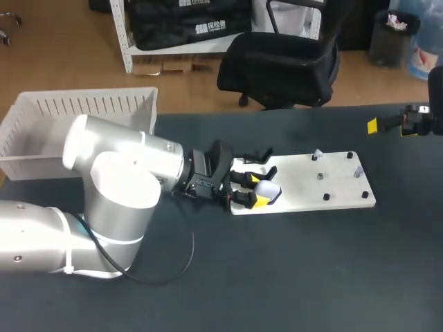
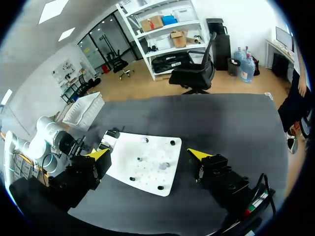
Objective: Pick up each earbud case from the left stands, insert the matching earbuds, close the lid, and place the case in the box.
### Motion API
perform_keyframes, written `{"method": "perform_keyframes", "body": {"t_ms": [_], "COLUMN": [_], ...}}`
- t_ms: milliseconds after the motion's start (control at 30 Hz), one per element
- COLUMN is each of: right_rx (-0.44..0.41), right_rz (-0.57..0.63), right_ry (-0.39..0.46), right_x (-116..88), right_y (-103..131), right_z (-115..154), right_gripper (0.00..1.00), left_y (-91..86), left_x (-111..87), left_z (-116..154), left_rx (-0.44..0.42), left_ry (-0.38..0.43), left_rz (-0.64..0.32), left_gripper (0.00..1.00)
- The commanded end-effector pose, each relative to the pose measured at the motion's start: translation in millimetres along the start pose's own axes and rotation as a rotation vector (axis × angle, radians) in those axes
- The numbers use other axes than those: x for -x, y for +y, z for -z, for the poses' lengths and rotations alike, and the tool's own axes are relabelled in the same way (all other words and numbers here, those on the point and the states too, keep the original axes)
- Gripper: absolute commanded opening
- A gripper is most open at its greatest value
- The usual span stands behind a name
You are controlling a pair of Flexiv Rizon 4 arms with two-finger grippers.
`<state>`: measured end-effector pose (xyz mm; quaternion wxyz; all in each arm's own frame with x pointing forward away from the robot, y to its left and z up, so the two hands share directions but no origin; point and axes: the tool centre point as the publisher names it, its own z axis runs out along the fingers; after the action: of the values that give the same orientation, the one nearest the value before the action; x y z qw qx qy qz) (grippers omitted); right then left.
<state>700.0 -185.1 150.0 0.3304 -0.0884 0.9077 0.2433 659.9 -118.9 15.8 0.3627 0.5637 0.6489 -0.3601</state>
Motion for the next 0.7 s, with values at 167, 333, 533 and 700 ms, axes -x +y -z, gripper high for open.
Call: {"method": "perform_keyframes", "body": {"t_ms": [167, 333, 533, 700], "right_rx": [0.0, 0.0, 0.0, 0.0], "right_rz": [0.0, 0.0, 0.0, 0.0], "right_ry": [0.0, 0.0, 0.0, 0.0], "right_x": [0.0, 0.0, 0.0, 0.0], "right_y": [0.0, 0.0, 0.0, 0.0], "right_z": [0.0, 0.0, 0.0, 0.0], "right_gripper": [1.0, 1.0, 1.0, 1.0], "left_y": [1.3, 0.8, 0.5, 1.5], "left_x": [1.0, 0.6, 1.9, 8.9], "left_z": [-1.8, -2.0, -1.1, 5.8], "left_rx": [-0.004, -0.005, -0.003, 0.02], "left_ry": [0.011, 0.01, 0.005, -0.006], "left_rz": [0.001, 0.002, -0.002, -0.011], "left_gripper": [0.28, 0.05, 0.0, 0.0]}}
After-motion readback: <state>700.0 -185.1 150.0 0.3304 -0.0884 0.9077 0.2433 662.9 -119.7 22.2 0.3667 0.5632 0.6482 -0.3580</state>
